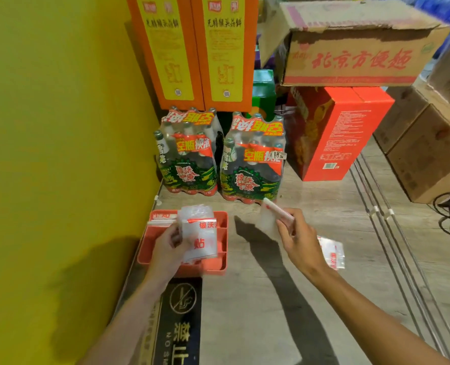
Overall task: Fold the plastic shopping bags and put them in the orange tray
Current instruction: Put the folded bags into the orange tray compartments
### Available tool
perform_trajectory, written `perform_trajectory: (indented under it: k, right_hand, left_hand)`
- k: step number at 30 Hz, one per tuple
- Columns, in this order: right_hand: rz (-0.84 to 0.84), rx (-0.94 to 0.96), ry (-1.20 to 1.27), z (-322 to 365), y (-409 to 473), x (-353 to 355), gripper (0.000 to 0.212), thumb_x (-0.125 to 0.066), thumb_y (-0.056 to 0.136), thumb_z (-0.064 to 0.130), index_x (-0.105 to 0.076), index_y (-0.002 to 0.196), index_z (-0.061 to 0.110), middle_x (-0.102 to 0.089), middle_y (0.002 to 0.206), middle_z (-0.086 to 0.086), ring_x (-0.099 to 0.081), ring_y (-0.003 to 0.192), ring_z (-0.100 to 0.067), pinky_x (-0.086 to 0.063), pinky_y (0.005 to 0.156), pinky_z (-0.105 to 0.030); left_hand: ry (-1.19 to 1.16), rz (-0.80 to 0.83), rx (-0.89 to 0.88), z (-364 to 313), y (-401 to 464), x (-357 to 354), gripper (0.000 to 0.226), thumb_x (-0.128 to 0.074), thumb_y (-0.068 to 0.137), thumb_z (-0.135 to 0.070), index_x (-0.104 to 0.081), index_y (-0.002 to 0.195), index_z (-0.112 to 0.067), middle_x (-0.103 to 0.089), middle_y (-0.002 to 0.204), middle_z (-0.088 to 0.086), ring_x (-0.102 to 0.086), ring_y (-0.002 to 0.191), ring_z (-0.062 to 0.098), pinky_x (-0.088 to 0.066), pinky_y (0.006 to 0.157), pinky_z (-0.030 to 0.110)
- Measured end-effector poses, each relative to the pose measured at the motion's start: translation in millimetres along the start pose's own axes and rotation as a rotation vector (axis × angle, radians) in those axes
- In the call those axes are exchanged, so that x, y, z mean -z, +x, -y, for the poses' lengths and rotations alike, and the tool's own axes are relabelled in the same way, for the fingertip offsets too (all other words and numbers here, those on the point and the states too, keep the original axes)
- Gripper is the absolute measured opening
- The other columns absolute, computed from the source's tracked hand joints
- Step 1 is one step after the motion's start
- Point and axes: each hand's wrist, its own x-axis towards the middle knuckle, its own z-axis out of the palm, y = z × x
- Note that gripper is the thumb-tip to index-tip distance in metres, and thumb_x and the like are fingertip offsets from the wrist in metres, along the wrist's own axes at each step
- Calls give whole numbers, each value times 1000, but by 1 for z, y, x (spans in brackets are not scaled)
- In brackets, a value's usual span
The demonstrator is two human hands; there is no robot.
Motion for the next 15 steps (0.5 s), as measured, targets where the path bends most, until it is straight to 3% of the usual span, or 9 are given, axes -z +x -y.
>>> perform_trajectory:
  k: [3, 7, 11, 13, 15]
  right_hand:
    - [61, 97, 20, 29, 4, -33, 18, -60, 101, 26, -54, 118, 28, -63, 82, 14, -61, 74, -2, -47, 57, -26]
    - [134, 112, 83, 53, 2, -65, 24, -61, 101, 25, -58, 124, 21, -68, 97, 8, -63, 86, 4, -48, 61, -14]
    - [151, 100, 77, 60, -1, -78, 26, -62, 100, 26, -60, 125, 22, -70, 99, 9, -63, 87, 4, -51, 61, -18]
    - [147, 91, 73, 60, -2, -80, 27, -62, 99, 27, -60, 126, 23, -70, 101, 11, -64, 88, 3, -54, 62, -21]
    - [140, 87, 74, 62, -4, -79, 24, -62, 99, 26, -59, 123, 26, -69, 102, 13, -63, 90, 5, -53, 63, -18]
  left_hand:
    - [66, -73, -82, 0, 9, 43, 23, -71, 91, -17, -64, 103, -34, -74, 96, -14, -71, 94, 9, -59, 70, 25]
    - [220, -80, -199, 3, 22, 85, 8, -70, 90, -28, -67, 93, -34, -74, 89, -16, -69, 87, 4, -54, 72, 23]
    - [367, 147, -190, 8, 34, 102, 8, -75, 83, -33, -69, 87, -38, -73, 87, -7, -66, 87, 3, -52, 75, 25]
    - [504, 294, -173, 8, 42, 105, 18, -71, 86, -22, -72, 83, -39, -72, 91, -9, -67, 93, 6, -53, 80, 24]
    - [722, 427, -161, 6, 50, 106, 25, -65, 92, -8, -73, 86, -31, -71, 92, -7, -66, 91, 8, -49, 75, 16]
